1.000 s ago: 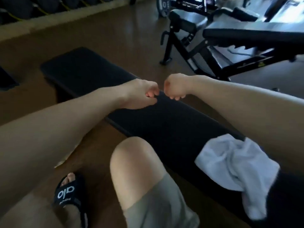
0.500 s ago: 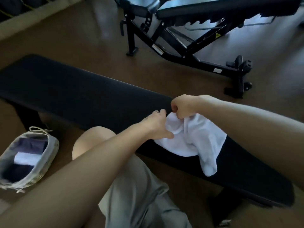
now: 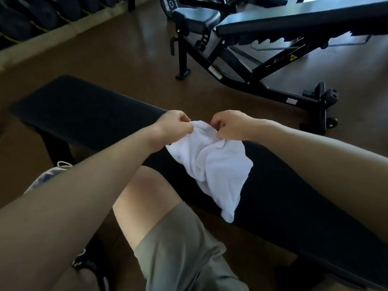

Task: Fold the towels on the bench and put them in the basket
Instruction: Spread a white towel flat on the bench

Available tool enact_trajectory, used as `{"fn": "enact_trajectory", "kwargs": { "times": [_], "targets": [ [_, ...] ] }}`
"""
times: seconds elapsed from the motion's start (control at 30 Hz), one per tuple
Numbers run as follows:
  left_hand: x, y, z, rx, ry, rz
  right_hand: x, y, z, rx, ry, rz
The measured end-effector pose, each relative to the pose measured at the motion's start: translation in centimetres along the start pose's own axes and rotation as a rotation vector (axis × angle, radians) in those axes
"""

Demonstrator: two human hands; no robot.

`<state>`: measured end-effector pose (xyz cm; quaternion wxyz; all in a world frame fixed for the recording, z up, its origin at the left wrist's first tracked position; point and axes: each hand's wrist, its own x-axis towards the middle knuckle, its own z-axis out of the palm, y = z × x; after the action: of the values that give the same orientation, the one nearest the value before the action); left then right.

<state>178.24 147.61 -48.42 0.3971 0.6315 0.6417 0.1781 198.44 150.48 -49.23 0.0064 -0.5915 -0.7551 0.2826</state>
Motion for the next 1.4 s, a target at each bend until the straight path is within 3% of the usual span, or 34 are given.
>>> {"fn": "enact_trajectory", "kwargs": {
  "times": [0.17, 0.3, 0.47, 0.53, 0.67, 0.87, 1.03, 1.13, 1.23, 1.33, 1.4],
  "targets": [
    [-0.8, 0.0, -2.3, 0.058, -0.049, 0.216, 0.1, -3.6, 0.3, 0.137, 0.041, -0.265],
    [-0.8, 0.6, -5.0, 0.161, -0.061, 0.305, 0.0, -5.8, -0.2, 0.125, 0.024, -0.238],
    [-0.6, -0.5, -8.2, 0.49, -0.042, 0.294, 0.4, -6.2, -1.0, 0.06, 0.189, -0.248],
    [-0.7, -0.9, -9.2, 0.625, 0.047, 0.298, 0.5, -6.6, -1.5, 0.015, 0.247, -0.273],
    [-0.9, -1.2, -12.0, 0.653, 0.329, 0.314, 0.9, -7.1, -2.7, -0.074, 0.332, -0.328],
    [-1.4, -0.1, -15.5, 0.664, 0.554, 0.304, 2.0, -8.2, -4.9, 0.049, 0.524, -0.388],
    [-1.3, -0.3, -18.5, 0.514, 0.792, 0.301, 3.2, -8.2, -6.9, 0.015, 0.664, -0.322],
    [-1.0, -1.2, -19.6, 0.318, 0.82, 0.181, 3.0, -7.9, -6.1, -0.141, 0.696, -0.261],
    [-0.7, -3.9, -18.5, 0.465, 0.656, -0.006, 1.5, -8.3, -3.2, -0.147, 0.512, -0.23],
    [-0.5, -7.6, -16.5, 0.647, 0.42, -0.173, -0.4, -8.5, 0.9, -0.26, 0.025, -0.211],
    [-0.6, -10.1, -15.5, 0.734, 0.336, -0.247, -1.3, -8.1, 3.9, -0.235, -0.212, -0.178]
  ]
}}
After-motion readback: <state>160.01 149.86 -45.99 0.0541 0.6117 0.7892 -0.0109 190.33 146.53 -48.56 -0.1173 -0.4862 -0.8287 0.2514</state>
